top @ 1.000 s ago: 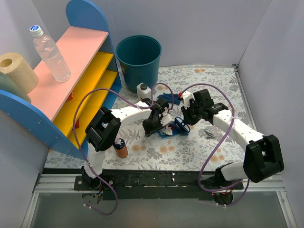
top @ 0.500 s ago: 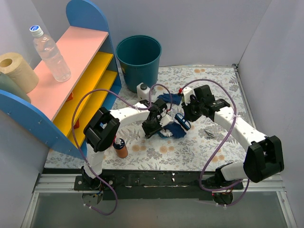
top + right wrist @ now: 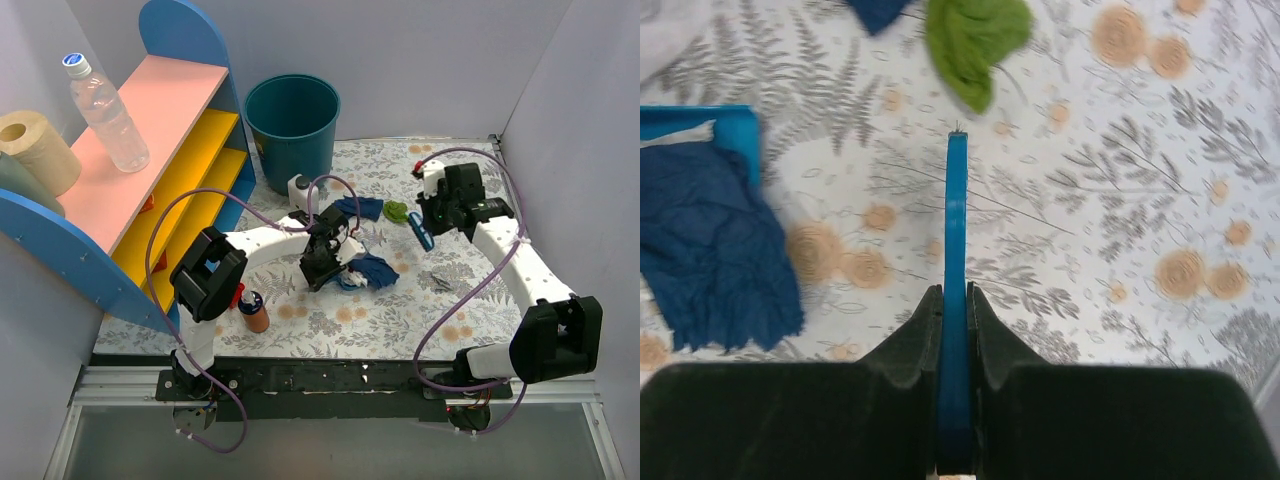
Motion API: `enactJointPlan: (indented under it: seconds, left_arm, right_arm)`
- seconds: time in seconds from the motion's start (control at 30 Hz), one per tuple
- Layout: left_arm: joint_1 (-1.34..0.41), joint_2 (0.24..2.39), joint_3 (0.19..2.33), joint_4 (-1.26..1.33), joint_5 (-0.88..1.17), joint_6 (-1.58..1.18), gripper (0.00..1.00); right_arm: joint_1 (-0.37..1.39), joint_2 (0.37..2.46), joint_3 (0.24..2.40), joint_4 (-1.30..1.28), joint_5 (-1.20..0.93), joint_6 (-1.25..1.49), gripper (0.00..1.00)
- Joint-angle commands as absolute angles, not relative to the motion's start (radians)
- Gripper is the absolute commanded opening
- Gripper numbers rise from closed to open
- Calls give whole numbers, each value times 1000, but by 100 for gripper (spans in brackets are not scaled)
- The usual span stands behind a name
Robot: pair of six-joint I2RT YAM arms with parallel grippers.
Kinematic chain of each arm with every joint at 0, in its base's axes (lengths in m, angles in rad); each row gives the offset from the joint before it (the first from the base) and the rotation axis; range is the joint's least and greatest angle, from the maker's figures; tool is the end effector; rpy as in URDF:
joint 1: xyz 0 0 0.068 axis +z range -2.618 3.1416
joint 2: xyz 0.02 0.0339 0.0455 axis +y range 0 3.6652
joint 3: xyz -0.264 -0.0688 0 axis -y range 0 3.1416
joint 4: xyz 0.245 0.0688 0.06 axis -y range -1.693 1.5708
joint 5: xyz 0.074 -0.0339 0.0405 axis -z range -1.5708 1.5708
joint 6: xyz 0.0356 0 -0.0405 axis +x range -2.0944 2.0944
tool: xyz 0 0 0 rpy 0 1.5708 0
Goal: Sweep away the paper scraps from the table
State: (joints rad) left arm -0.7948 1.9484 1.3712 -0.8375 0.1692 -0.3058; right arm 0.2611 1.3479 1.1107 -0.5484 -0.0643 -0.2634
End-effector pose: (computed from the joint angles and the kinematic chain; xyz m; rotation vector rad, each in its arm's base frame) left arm 0.2565 -0.2699 0.1677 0.7648 2.9811 -0.3483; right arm 0.2808 0.0774 0.2943 -0.6409 2.2667 0.0746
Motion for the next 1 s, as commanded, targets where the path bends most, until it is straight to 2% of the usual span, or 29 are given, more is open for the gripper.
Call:
enactJointPlan:
  seconds: [0.0,0.13,0.6,0.97]
  left_arm:
    - [-793,1861,1425,-812,210,-301,0]
    - [-793,1838,1469,-821,229,-307,0]
    - [-761,1801,1707,-928,247,-344,0]
    - [-684,1954,2191,-1140,314,-431,0]
  right_arm:
    - [135,1353,1109,-540,-61,-223,1]
    - [66,1350,1068,-529,-90,-193,1]
    - [18,1335,1002,-488,-118,-172,1]
    - [11,1292,928,-477,-138,-146,1]
